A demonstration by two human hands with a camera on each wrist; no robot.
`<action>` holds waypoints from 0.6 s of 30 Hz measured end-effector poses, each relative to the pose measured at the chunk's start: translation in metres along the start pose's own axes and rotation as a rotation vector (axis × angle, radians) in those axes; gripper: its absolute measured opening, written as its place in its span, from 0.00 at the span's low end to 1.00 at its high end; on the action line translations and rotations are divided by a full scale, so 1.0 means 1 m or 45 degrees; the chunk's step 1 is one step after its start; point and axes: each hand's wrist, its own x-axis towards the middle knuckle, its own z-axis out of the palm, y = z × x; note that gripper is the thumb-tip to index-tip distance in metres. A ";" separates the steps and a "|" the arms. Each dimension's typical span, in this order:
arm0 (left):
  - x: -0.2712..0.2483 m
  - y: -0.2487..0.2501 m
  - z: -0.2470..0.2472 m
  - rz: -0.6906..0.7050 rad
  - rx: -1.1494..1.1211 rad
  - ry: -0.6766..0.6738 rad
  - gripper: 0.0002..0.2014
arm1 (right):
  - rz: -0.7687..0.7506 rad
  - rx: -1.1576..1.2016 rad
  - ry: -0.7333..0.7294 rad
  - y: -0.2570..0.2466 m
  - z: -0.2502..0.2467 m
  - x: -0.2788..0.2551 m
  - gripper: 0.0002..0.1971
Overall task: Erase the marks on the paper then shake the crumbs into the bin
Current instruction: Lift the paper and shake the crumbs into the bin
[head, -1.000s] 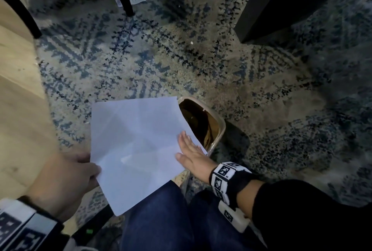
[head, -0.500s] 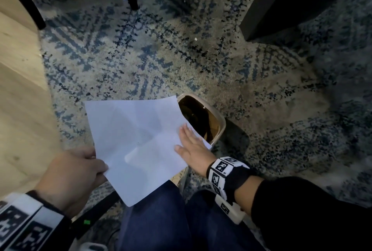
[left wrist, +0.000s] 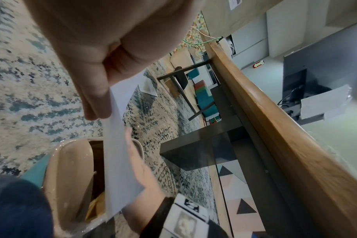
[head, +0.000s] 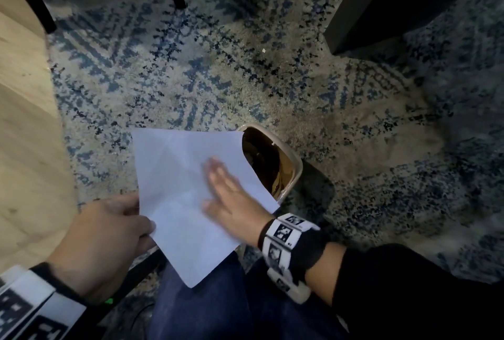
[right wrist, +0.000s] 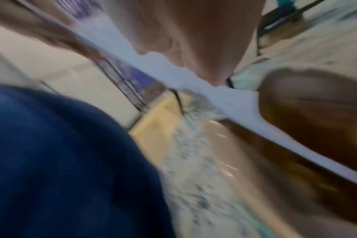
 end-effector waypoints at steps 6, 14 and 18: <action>-0.004 0.002 -0.008 -0.004 -0.035 -0.018 0.21 | 0.255 -0.023 -0.081 0.027 0.008 0.001 0.30; 0.001 0.005 -0.013 -0.023 -0.063 -0.055 0.20 | -0.030 -0.098 -0.095 0.021 0.014 -0.001 0.31; 0.003 0.012 -0.021 -0.022 -0.077 -0.048 0.21 | 0.402 -0.205 -0.149 0.069 0.009 -0.008 0.31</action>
